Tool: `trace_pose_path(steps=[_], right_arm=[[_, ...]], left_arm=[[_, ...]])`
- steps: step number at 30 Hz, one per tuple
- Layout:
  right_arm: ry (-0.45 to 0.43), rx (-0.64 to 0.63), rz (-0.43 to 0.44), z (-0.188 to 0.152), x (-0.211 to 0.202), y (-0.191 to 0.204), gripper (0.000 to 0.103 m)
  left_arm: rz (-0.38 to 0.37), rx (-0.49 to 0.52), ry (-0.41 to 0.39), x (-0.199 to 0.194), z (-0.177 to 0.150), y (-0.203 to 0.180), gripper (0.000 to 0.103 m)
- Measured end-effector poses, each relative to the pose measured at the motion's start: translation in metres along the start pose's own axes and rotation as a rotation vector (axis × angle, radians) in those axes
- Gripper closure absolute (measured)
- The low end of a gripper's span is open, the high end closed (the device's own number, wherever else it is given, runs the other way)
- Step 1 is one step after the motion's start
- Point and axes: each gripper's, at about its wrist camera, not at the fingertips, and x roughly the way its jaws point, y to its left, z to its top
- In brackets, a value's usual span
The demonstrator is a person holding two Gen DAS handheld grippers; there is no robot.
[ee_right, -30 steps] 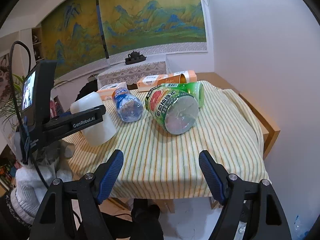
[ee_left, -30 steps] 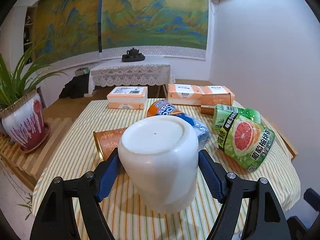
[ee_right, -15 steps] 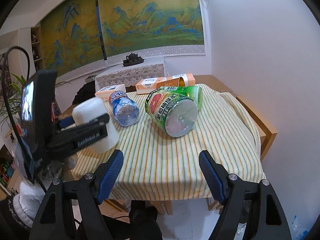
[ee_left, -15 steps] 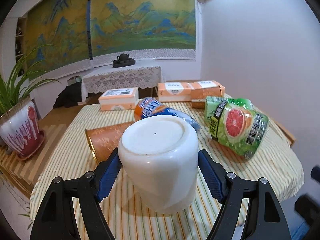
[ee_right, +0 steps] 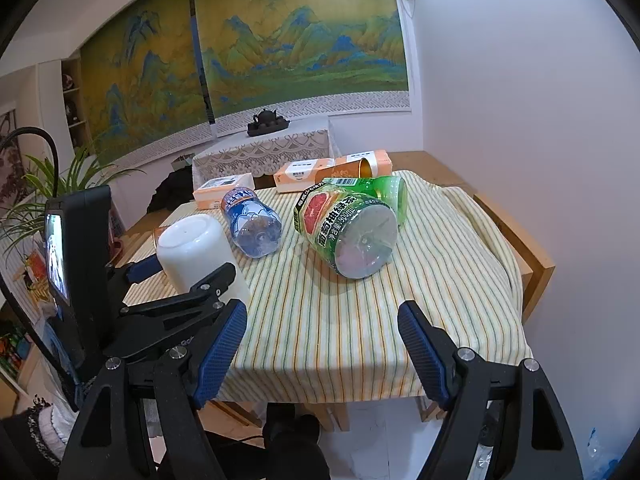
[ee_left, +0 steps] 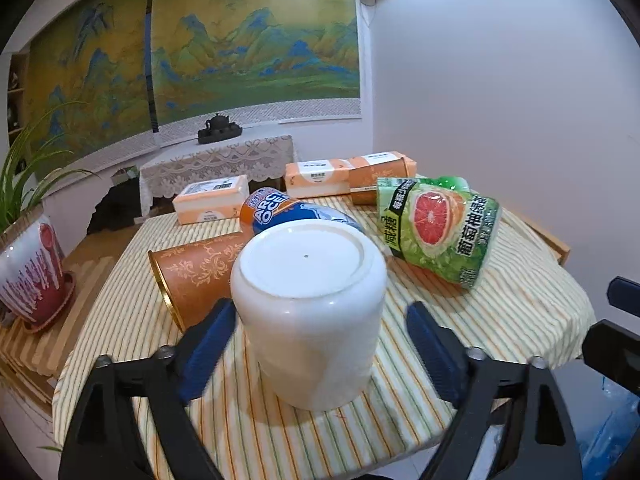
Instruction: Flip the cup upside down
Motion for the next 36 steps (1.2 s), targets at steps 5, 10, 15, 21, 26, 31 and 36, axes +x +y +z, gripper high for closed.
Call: trace_pose_path(steps=[5, 10, 15, 21, 26, 31, 36], right_arm=[[0.0, -0.002, 0.003, 0.0, -0.002, 0.001, 0.028], [-0.02, -0.01, -0.003, 0.0, -0.005, 0.004, 0.028], [-0.035, -0.005, -0.002, 0.003, -0.009, 0.009, 0.028], [-0.088, -0.005, -0.02, 0.004, -0.019, 0.017, 0.016], [-0.134, 0.002, -0.043, 0.003, -0.027, 0.024, 0.009], [-0.183, -0.009, -0.074, 0.001, -0.039, 0.031, 0.006], [-0.223, -0.012, -0.088, -0.002, -0.052, 0.037, 0.006]], left_arm=[[0.0, 0.012, -0.023, -0.012, -0.002, -0.002, 0.001], [-0.004, -0.025, -0.032, -0.029, -0.003, 0.009, 0.001], [0.023, -0.073, -0.057, -0.061, -0.006, 0.026, 0.001], [0.068, -0.131, -0.08, -0.106, -0.007, 0.049, 0.001], [0.125, -0.158, -0.11, -0.139, -0.01, 0.06, 0.001], [0.165, -0.154, -0.141, -0.167, -0.016, 0.064, 0.0], [0.176, -0.175, -0.132, -0.177, -0.022, 0.069, 0.0]])
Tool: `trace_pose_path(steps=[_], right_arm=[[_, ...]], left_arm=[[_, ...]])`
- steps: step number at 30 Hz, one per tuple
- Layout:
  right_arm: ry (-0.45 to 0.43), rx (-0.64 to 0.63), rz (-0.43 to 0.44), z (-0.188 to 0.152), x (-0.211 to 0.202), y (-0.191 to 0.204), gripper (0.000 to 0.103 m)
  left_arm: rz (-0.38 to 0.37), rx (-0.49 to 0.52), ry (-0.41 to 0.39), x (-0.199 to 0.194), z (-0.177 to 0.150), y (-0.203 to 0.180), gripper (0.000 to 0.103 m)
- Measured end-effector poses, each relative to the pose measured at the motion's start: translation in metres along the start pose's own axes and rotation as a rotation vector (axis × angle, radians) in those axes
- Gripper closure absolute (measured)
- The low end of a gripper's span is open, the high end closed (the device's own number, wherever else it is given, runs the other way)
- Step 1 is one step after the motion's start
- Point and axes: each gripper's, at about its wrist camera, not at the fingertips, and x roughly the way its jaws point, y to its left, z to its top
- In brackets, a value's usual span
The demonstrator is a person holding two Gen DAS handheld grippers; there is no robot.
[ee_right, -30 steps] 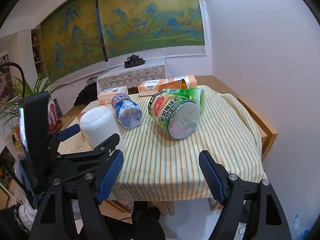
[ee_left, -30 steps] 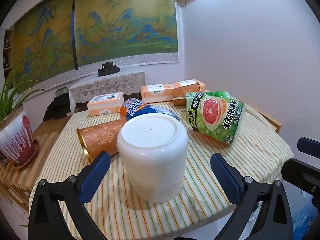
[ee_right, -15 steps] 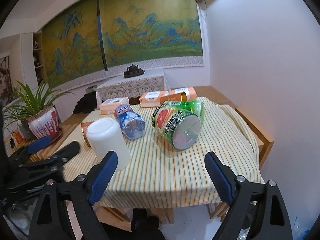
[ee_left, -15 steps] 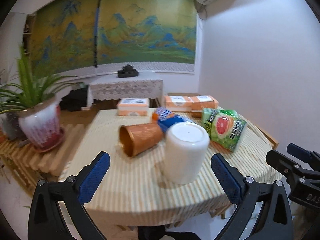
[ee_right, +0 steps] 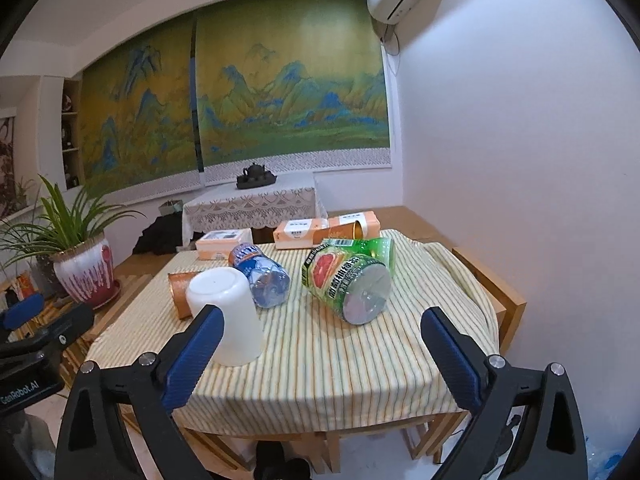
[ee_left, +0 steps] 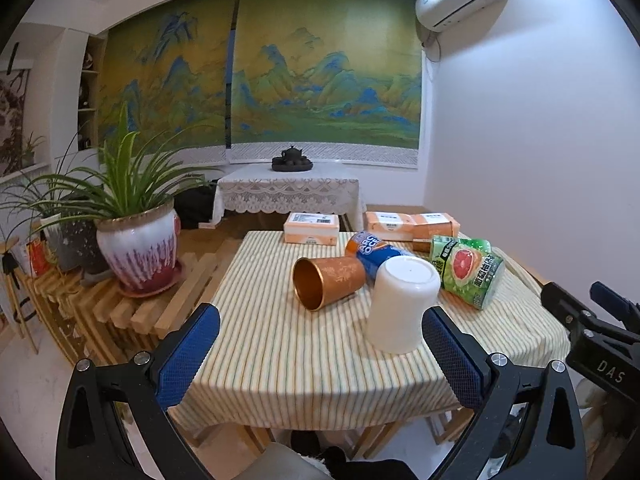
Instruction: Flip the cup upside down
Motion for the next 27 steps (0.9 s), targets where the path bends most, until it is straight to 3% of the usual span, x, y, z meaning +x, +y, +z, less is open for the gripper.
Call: trace_pose_path(steps=[27], right_arm=[[-0.032, -0.02, -0.022, -0.002, -0.014, 0.005, 0.006]], left_arm=[[0.017, 0.004, -0.025, -0.009, 0.004, -0.007, 0.0]])
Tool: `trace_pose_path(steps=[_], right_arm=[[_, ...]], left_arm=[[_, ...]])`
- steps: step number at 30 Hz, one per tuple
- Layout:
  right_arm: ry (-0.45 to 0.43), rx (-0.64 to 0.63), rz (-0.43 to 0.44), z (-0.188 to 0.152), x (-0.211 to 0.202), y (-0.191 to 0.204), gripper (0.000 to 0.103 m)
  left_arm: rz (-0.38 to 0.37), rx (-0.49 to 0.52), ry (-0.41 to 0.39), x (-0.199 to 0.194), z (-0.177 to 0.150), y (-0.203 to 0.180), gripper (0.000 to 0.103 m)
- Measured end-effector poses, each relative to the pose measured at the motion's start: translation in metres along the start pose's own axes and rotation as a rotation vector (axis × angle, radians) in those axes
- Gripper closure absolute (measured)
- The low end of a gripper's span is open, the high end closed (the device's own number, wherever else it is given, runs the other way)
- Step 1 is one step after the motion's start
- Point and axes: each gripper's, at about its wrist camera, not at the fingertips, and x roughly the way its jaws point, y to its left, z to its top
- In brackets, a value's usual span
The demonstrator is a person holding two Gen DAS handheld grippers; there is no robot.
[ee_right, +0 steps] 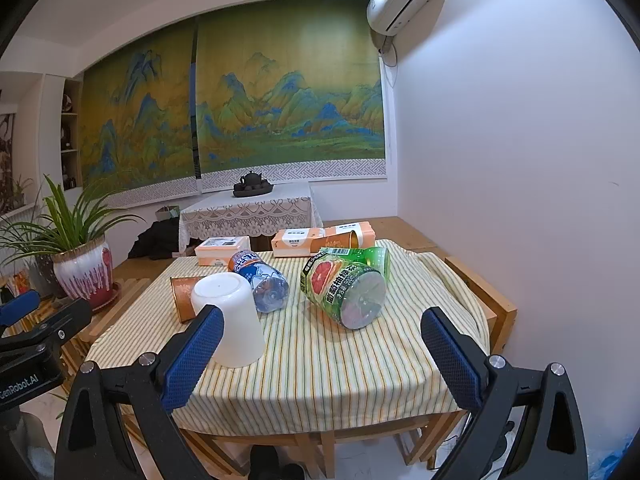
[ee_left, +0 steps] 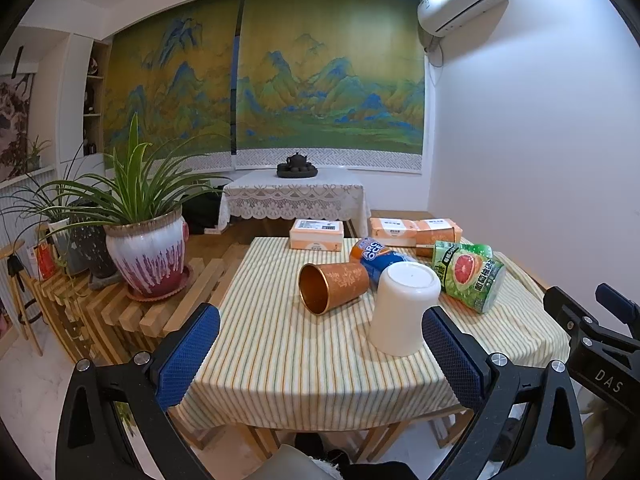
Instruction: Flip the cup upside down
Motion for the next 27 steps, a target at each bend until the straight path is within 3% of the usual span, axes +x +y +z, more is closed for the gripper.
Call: trace_pose_path(steps=[27], right_arm=[[0.014, -0.001, -0.002, -0.002, 0.0046, -0.0004, 0.006]], left_arm=[[0.0, 0.014, -0.019, -0.0043, 0.0034, -0.0028, 0.0]])
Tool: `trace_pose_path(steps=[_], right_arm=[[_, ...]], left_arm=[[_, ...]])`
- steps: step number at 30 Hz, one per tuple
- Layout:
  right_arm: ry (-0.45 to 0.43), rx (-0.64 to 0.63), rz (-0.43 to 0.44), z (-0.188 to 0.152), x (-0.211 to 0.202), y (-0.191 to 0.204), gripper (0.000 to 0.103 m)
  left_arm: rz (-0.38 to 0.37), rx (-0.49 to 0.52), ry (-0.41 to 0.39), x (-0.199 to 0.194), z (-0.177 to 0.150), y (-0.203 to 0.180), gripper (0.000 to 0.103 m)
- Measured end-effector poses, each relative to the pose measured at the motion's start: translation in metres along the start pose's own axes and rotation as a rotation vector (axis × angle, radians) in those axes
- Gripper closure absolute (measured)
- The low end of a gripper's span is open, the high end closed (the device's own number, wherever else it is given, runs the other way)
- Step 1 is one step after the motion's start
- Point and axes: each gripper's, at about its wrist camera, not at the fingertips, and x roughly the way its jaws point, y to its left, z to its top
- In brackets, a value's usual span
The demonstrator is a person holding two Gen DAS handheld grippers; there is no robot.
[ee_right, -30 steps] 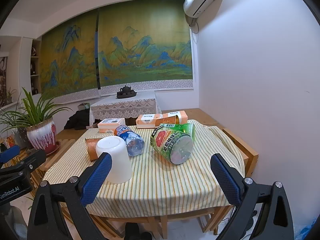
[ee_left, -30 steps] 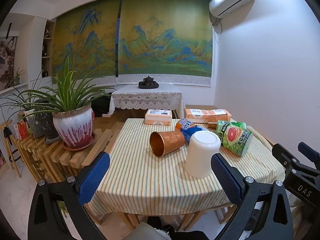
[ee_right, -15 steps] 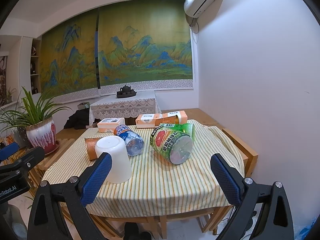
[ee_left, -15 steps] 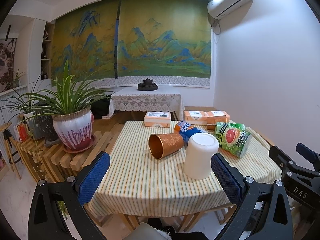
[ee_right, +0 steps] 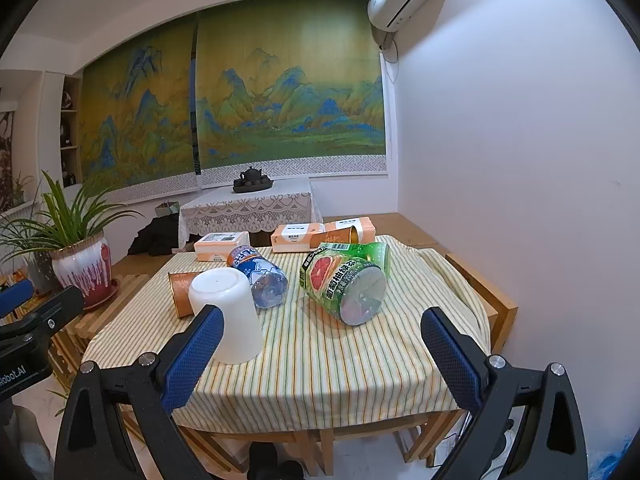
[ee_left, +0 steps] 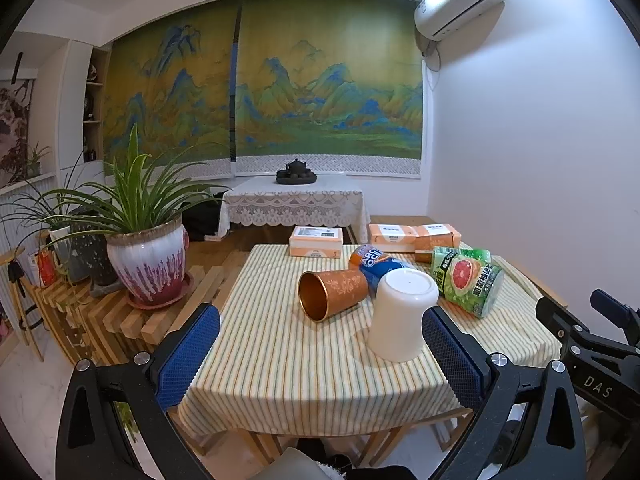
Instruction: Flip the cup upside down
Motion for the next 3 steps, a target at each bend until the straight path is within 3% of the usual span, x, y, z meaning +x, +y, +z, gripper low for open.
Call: trace_pose_path(steps=[3], right_arm=[[0.004, 0.001, -0.002, -0.0013, 0.0011, -0.0006, 0.006]], left_arm=[[-0.002, -0.003, 0.004, 0.0004, -0.0001, -0.0001, 0.001]])
